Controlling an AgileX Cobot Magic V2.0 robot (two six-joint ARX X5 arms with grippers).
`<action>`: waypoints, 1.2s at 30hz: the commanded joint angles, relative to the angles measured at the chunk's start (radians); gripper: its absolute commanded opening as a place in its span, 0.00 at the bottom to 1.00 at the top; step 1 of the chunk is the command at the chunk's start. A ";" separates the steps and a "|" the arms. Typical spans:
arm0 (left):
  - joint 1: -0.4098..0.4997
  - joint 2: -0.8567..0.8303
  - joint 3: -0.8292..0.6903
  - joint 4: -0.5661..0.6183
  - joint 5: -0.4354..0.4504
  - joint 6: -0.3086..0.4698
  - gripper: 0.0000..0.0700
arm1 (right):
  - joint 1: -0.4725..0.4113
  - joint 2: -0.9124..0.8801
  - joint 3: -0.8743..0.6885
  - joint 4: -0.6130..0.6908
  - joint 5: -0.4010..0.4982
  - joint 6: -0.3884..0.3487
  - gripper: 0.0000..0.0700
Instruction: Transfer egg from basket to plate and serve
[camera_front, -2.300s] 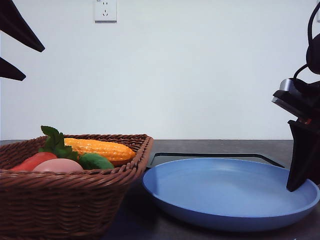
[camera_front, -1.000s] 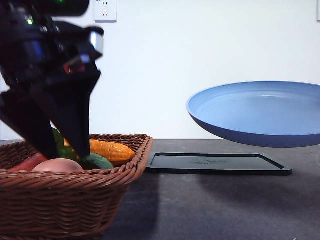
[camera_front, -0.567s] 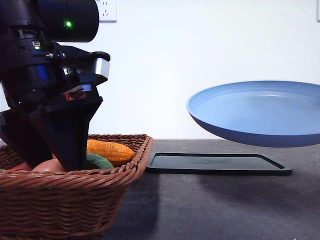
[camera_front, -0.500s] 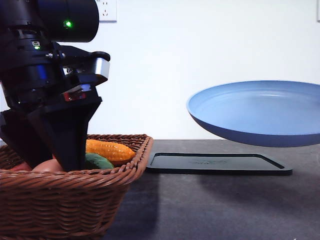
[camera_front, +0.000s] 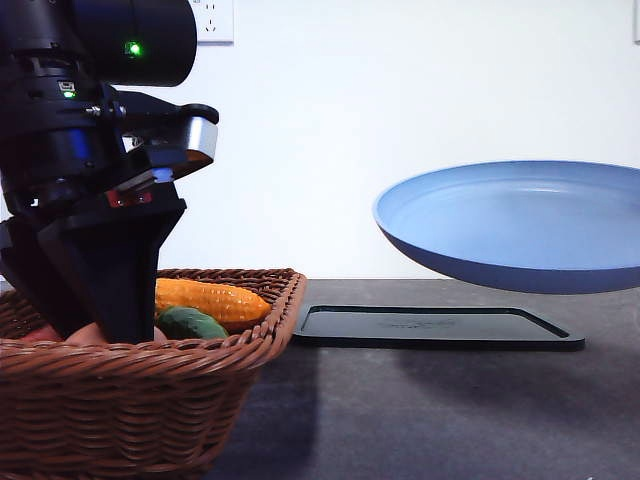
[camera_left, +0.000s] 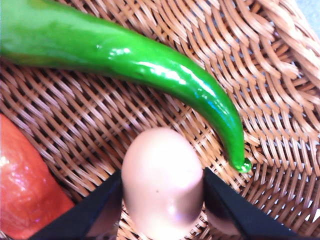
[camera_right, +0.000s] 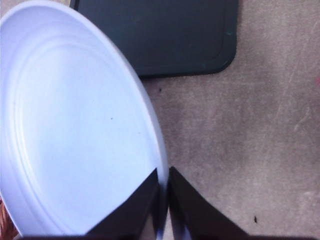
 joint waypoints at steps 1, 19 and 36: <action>-0.005 0.013 0.035 -0.006 -0.005 0.006 0.16 | -0.002 0.002 0.004 0.017 -0.007 0.007 0.00; -0.142 -0.028 0.442 -0.007 0.056 -0.002 0.16 | 0.093 0.081 0.004 -0.014 -0.091 0.027 0.00; -0.324 0.199 0.443 0.088 0.055 -0.001 0.16 | 0.195 0.136 0.004 0.001 -0.094 0.040 0.00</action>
